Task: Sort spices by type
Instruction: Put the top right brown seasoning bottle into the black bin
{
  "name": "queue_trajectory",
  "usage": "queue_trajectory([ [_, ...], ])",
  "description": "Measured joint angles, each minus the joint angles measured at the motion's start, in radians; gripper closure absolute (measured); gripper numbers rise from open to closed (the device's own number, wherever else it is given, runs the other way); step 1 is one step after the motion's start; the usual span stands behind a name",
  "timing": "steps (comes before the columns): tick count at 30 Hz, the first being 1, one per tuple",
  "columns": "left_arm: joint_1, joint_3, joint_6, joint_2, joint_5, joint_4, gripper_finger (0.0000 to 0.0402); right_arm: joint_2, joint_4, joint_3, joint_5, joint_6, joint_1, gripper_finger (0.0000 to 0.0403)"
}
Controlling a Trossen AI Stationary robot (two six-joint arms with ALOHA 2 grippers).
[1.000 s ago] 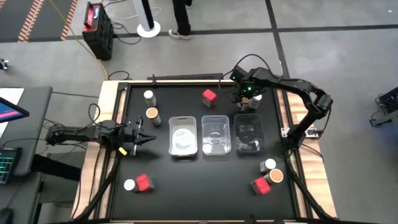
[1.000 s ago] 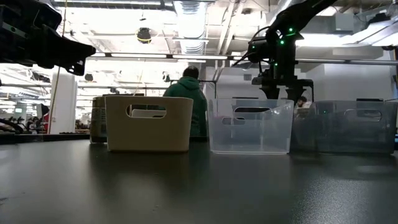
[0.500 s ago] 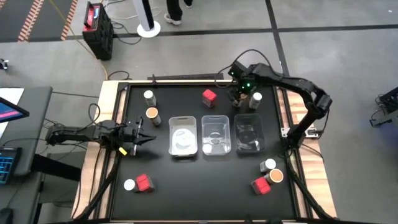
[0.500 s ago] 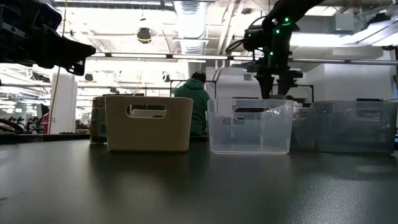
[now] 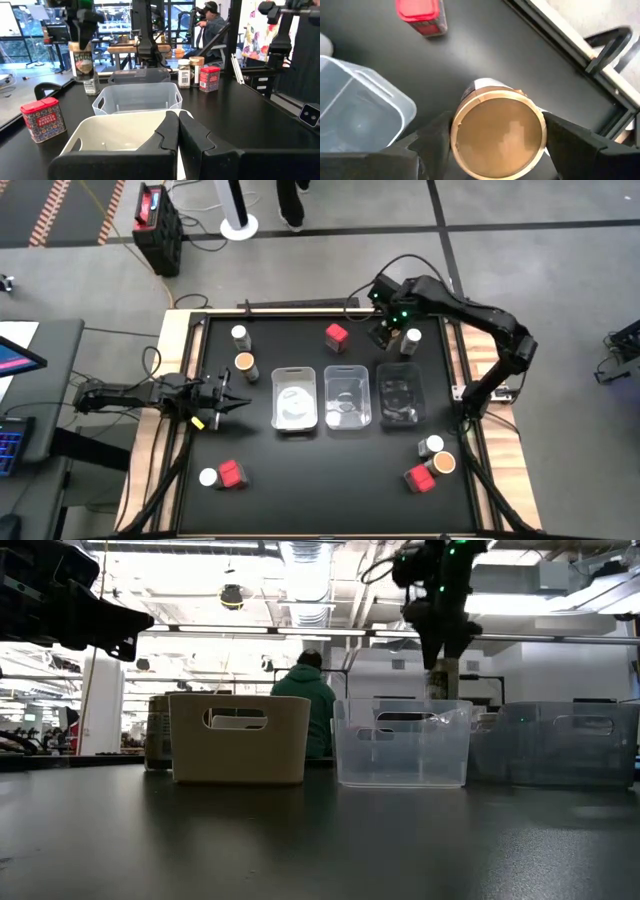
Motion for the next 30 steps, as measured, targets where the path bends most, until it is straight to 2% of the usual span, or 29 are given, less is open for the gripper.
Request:
queue_trajectory([
  [14, 0.000, 0.000, 0.000, 0.000, 0.000, 0.000, 0.0401, -0.164, 0.004, 0.001, 0.002, -0.033, 0.040, 0.0096],
  [30, 0.000, 0.000, 0.000, 0.000, 0.000, 0.000, 0.0401, -0.189, 0.079, 0.001, 0.001, -0.111, 0.163, 0.0096],
])
